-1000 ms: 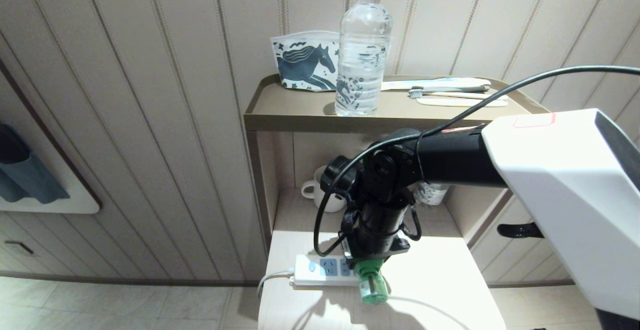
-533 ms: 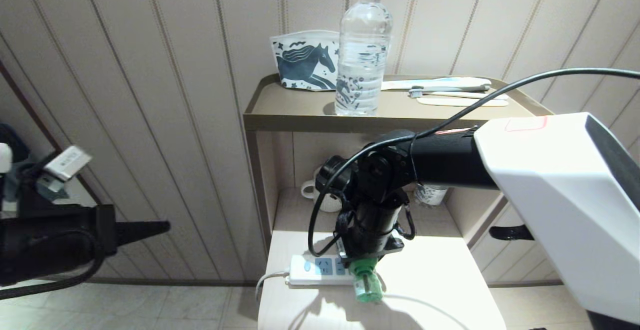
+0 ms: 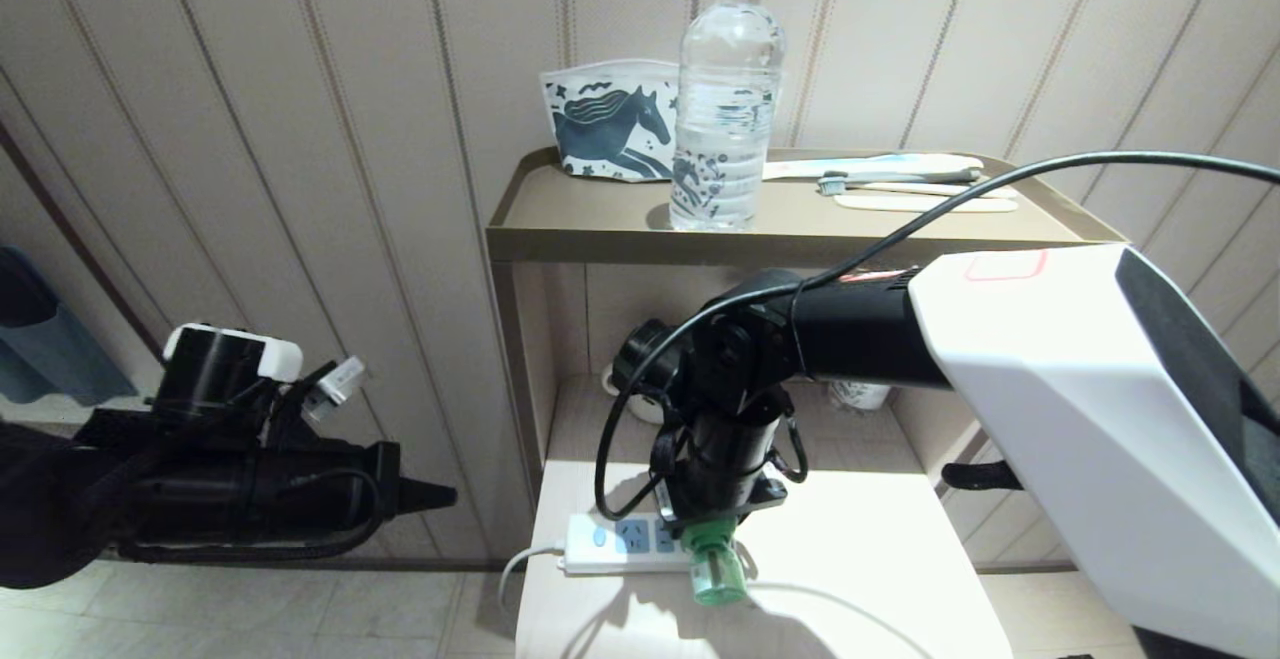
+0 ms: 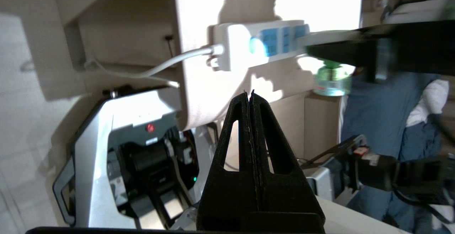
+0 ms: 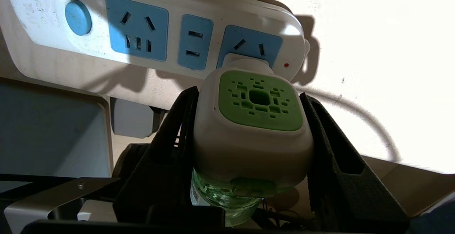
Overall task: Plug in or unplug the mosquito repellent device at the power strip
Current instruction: Hold the socket with your left hand and unplug it with your right hand
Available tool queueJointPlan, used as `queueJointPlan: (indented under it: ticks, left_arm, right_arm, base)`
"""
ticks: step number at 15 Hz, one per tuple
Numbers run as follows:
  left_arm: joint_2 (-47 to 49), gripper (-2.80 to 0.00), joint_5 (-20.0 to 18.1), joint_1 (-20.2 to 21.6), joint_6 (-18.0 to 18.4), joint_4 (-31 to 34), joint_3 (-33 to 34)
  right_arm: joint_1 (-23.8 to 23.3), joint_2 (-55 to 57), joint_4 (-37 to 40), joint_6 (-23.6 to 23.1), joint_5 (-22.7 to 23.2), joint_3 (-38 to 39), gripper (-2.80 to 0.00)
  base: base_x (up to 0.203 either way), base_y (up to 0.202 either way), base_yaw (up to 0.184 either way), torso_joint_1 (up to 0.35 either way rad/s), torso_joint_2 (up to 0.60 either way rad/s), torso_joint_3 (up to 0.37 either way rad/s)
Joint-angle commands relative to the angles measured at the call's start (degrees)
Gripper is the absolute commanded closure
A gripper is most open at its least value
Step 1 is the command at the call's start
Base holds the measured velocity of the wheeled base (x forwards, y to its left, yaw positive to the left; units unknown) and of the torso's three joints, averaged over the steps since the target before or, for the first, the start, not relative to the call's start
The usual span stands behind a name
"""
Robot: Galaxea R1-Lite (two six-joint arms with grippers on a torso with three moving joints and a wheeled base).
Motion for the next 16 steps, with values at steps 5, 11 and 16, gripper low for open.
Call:
queueJointPlan:
  ticks: [5,11,16]
  left_arm:
    - [9.2,0.00,5.3,-5.8,-3.8,-4.9,-0.9]
    - [12.9,0.00,8.7,-8.9,-6.5,-8.6,-1.8]
    - [14.1,0.00,8.7,-9.0,-7.2,-9.2,-2.1]
  right_arm:
    - [2.4,0.3,0.3,0.2,0.0,-0.1,0.00]
    - [3.6,0.3,0.2,0.2,0.0,-0.8,0.00]
    - [3.9,-0.2,0.2,0.2,0.0,-0.9,0.00]
  base:
    - [0.000,0.000,0.000,0.000,0.00,0.000]
    - [0.000,0.000,0.000,0.000,0.00,0.000]
    - [0.000,0.000,0.000,0.000,0.00,0.000]
